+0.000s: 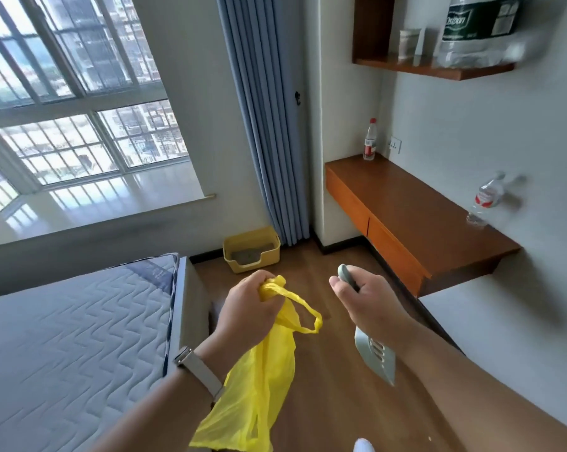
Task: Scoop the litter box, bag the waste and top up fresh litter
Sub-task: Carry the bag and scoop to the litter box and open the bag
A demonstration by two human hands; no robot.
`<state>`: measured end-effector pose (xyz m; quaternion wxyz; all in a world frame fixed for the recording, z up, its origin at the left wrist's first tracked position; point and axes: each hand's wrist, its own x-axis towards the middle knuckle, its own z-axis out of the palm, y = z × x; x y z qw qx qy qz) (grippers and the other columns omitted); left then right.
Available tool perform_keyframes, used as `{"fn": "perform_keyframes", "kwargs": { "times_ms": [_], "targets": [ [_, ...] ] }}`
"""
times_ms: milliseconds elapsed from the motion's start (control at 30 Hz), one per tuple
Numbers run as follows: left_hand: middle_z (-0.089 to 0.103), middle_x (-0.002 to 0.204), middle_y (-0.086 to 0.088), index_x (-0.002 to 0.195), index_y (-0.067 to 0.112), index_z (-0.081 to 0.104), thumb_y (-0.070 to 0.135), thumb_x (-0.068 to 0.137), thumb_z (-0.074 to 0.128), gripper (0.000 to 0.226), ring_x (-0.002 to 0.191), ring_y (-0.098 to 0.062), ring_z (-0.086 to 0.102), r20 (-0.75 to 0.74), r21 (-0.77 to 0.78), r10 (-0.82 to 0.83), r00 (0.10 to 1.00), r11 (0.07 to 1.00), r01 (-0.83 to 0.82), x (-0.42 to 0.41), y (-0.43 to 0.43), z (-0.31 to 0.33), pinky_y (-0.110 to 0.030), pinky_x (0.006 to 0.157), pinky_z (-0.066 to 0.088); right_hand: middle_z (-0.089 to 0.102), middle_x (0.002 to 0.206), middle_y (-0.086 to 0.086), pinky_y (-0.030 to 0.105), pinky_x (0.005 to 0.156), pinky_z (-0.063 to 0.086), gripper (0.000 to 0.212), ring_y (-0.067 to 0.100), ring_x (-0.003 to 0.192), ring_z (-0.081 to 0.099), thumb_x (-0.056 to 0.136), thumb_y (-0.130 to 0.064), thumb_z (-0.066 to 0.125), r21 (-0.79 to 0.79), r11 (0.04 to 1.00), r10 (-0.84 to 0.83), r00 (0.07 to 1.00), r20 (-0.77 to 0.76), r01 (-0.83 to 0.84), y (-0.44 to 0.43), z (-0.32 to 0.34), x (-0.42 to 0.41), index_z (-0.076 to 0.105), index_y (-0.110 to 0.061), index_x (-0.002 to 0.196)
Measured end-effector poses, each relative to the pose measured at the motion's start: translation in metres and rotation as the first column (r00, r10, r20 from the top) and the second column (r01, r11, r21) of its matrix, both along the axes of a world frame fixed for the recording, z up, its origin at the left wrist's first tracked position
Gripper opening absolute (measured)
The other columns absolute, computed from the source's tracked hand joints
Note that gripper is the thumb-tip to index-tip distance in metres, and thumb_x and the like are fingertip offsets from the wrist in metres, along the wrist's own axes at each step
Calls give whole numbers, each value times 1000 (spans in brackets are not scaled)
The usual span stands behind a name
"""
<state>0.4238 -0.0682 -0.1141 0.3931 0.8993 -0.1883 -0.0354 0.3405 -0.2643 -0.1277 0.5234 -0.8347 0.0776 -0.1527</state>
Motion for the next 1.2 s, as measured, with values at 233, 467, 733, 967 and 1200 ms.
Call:
{"fn": "perform_keyframes", "kwargs": {
  "times_ms": [233, 467, 733, 967, 1200],
  "targets": [
    [61, 80, 9, 95, 31, 62, 19, 85, 64, 16, 66, -12, 56, -8, 66, 144, 990, 987, -143, 80, -75, 3, -13, 47, 36, 36, 48, -7, 32, 48, 31, 41, 10, 46, 35, 93, -38, 53, 33, 994, 108, 993, -54, -106, -93, 4, 106, 36, -19, 61],
    [62, 75, 10, 97, 30, 63, 20, 84, 64, 16, 64, -9, 57, -18, 78, 224, 974, 972, -222, 131, -106, 1, -12, 47, 37, 35, 47, -10, 27, 48, 30, 42, 5, 45, 33, 94, -35, 54, 8, 990, 140, 990, -38, -139, -143, 7, 171, 36, -18, 61],
    [66, 78, 4, 96, 32, 64, 17, 84, 64, 19, 67, -13, 59, -72, -18, 265, 962, 963, -267, 197, -104, -11, -22, 52, 44, 36, 46, -10, 22, 46, 29, 42, 6, 44, 32, 96, -33, 52, 30, 982, 186, 981, -61, -185, -152, 0, 235, 35, -22, 60],
    [67, 84, 5, 99, 32, 65, 21, 87, 64, 17, 73, -13, 62, -154, -82, 237, 959, 964, -251, 281, -97, -28, -20, 52, 47, 34, 48, -10, 28, 47, 29, 44, 9, 45, 31, 97, -34, 52, -23, 969, 243, 967, -81, -245, -141, -8, 321, 35, -27, 57],
    [66, 89, 7, 104, 32, 65, 29, 88, 63, 16, 75, -10, 61, -167, -117, 235, 958, 960, -256, 409, -66, -27, -14, 51, 43, 33, 49, -5, 32, 48, 30, 43, 11, 46, 32, 97, -34, 53, -107, 966, 226, 971, -79, -234, -104, 2, 449, 35, -20, 60]
  ]
}}
